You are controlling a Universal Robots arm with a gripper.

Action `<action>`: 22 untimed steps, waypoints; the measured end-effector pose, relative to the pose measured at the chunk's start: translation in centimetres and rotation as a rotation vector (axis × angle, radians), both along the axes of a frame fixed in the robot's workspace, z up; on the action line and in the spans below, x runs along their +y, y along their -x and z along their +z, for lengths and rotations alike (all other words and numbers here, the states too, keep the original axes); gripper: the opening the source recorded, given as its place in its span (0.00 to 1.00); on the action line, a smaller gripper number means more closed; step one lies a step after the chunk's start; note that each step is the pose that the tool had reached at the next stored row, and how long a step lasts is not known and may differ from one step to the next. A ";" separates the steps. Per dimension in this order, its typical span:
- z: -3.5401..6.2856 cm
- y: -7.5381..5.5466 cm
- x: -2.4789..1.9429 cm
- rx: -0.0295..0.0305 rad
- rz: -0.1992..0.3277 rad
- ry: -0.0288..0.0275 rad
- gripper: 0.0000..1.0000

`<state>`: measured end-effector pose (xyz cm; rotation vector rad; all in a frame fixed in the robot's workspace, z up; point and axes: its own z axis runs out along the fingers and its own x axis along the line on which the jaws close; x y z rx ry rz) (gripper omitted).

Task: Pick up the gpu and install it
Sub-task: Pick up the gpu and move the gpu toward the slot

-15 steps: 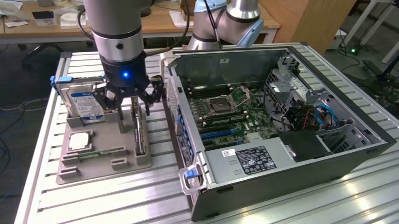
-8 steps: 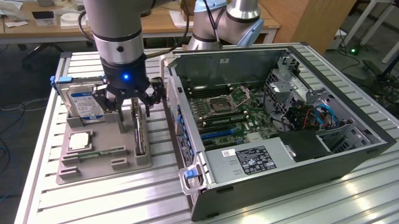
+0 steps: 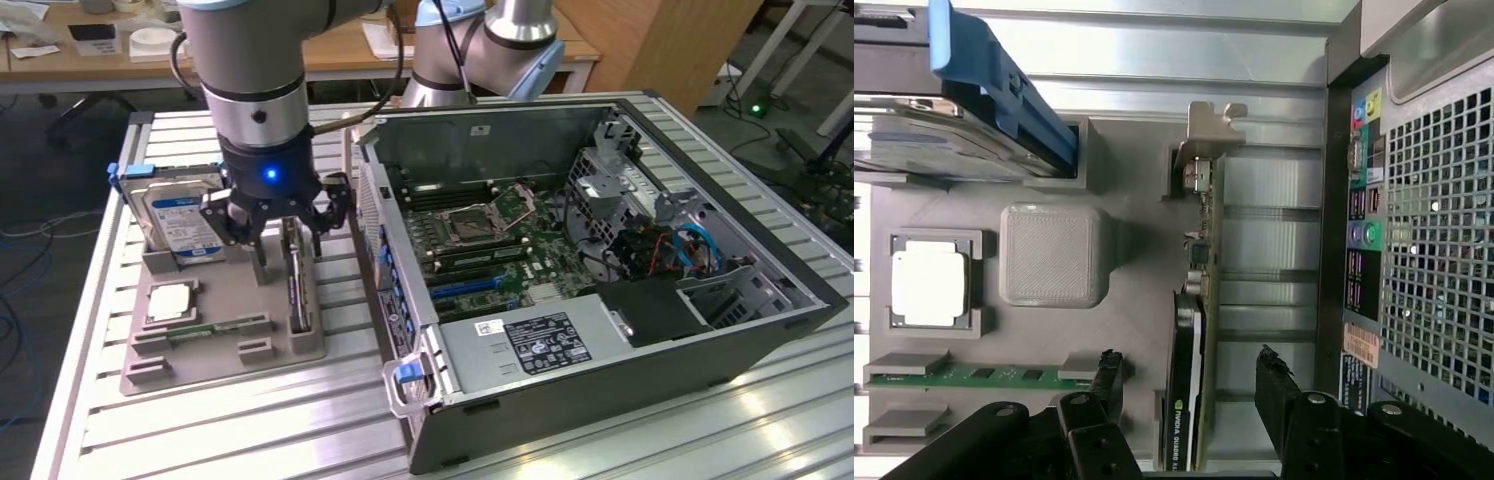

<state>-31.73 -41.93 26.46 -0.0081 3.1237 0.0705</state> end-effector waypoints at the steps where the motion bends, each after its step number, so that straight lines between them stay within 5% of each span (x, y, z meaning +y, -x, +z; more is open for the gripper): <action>1: -0.13 0.0 -0.02 0.0000 -0.002 0.0000 0.65; 22: -2.87 0.0 -0.36 -0.0001 -0.008 0.0000 0.65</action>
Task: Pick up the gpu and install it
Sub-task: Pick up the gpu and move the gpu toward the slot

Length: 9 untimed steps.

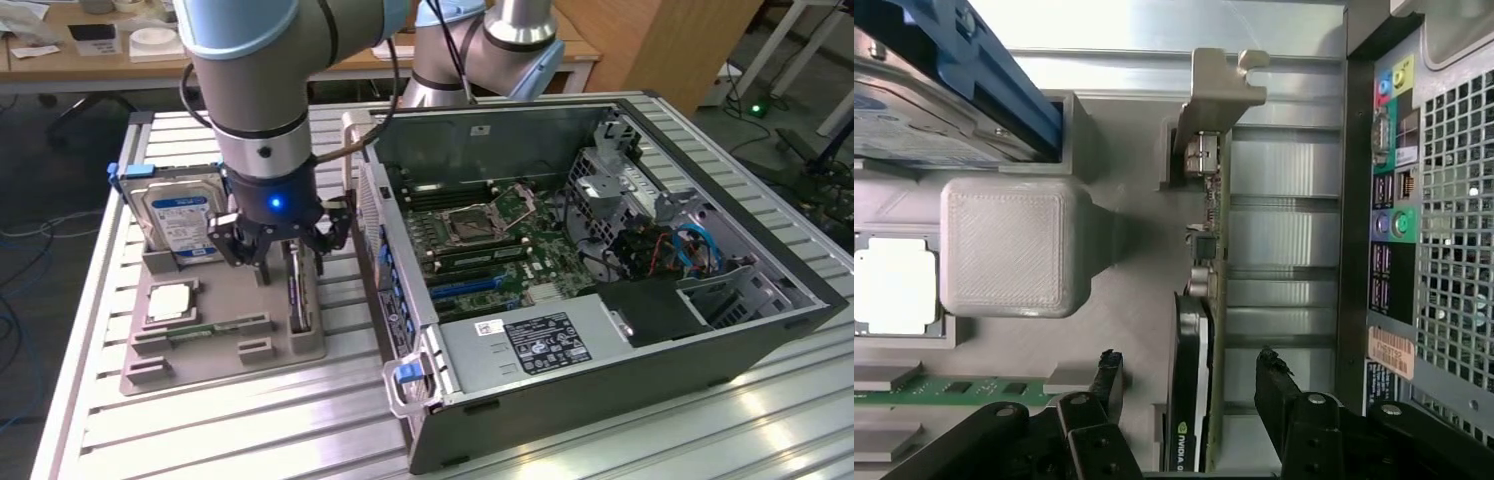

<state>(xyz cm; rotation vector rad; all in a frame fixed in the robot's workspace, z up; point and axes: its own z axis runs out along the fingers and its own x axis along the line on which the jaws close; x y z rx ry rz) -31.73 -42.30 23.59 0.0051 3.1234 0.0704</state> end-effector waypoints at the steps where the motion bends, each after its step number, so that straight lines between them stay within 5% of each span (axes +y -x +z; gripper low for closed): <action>1: -0.15 0.0 0.00 0.0000 0.000 -0.0001 0.65; 9: -1.39 0.0 0.00 0.0001 -0.001 0.0000 0.65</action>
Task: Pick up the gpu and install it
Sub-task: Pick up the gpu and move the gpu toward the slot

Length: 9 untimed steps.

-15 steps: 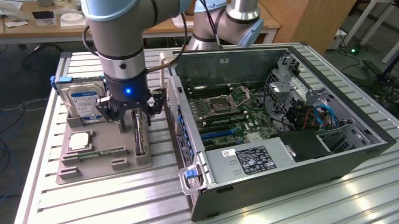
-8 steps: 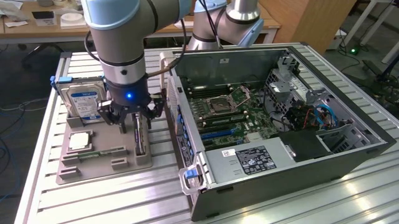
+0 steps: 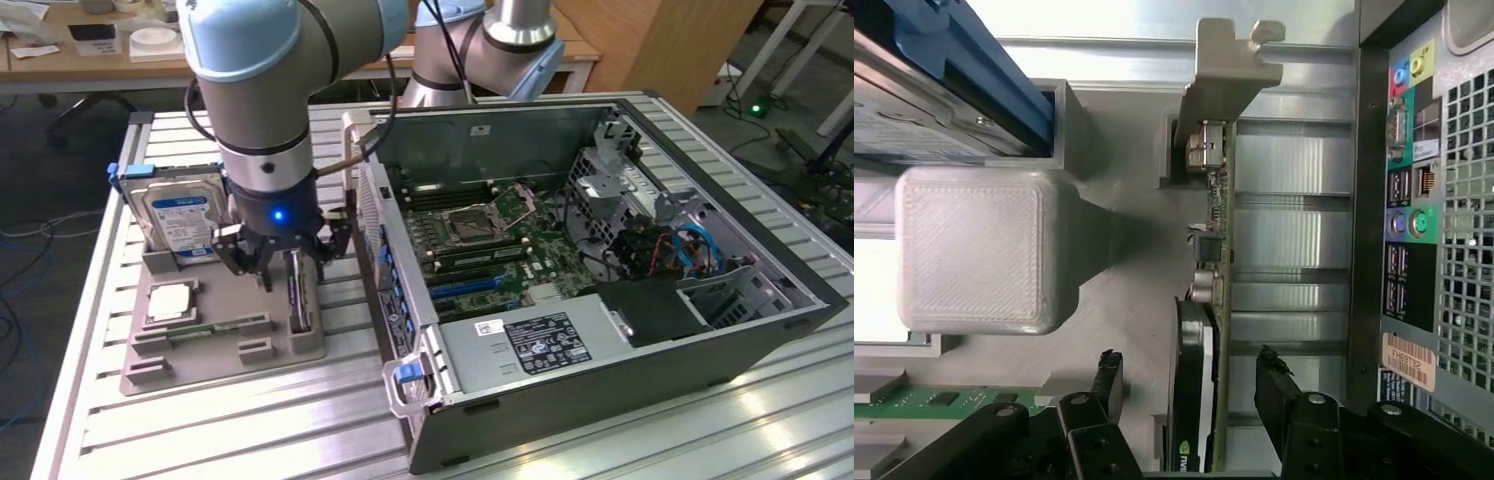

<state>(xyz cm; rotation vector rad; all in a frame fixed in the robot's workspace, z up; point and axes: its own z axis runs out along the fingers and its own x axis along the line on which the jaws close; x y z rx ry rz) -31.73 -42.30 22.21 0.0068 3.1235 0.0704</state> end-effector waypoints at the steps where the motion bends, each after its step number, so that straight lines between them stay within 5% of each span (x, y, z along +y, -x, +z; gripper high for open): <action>1: -0.15 0.0 0.00 0.0000 0.000 0.0000 0.65; 9: -1.34 0.0 0.00 0.0000 -0.001 0.0009 0.65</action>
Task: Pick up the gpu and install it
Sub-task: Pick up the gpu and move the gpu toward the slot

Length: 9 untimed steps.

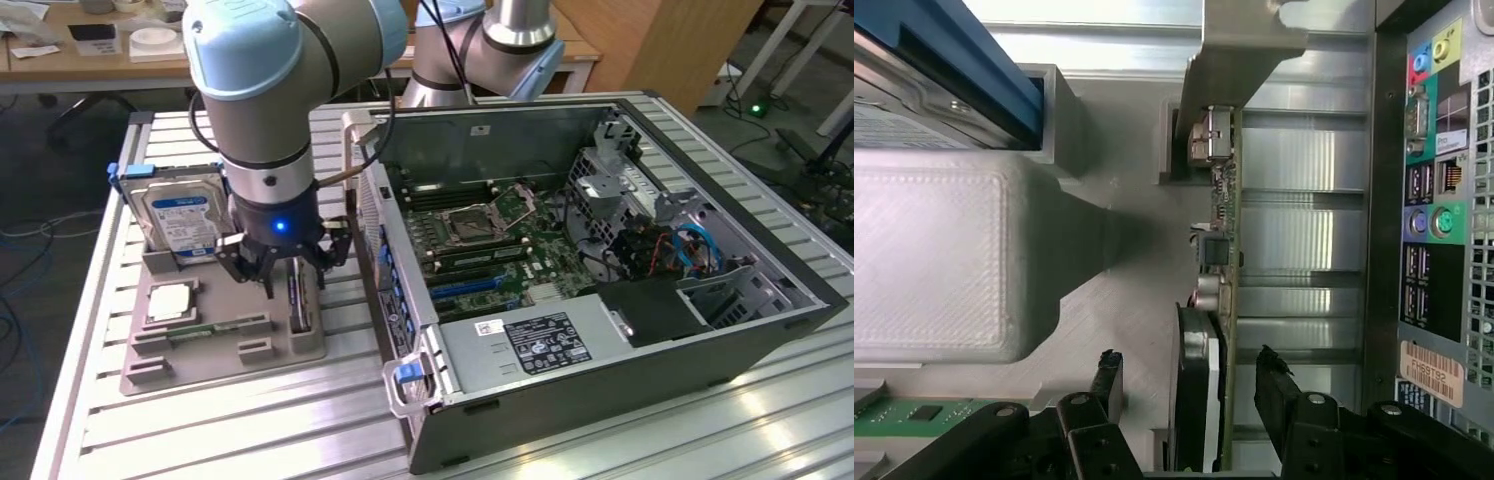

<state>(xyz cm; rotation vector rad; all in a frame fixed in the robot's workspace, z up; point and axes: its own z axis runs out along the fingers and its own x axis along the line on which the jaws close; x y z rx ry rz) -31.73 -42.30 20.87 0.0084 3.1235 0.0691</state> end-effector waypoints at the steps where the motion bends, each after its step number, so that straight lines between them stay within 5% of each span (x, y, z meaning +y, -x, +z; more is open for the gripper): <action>1: 0.00 0.0 0.00 0.0001 0.000 0.0001 0.65; 9: -0.01 0.0 0.00 -0.0001 0.000 0.0000 0.64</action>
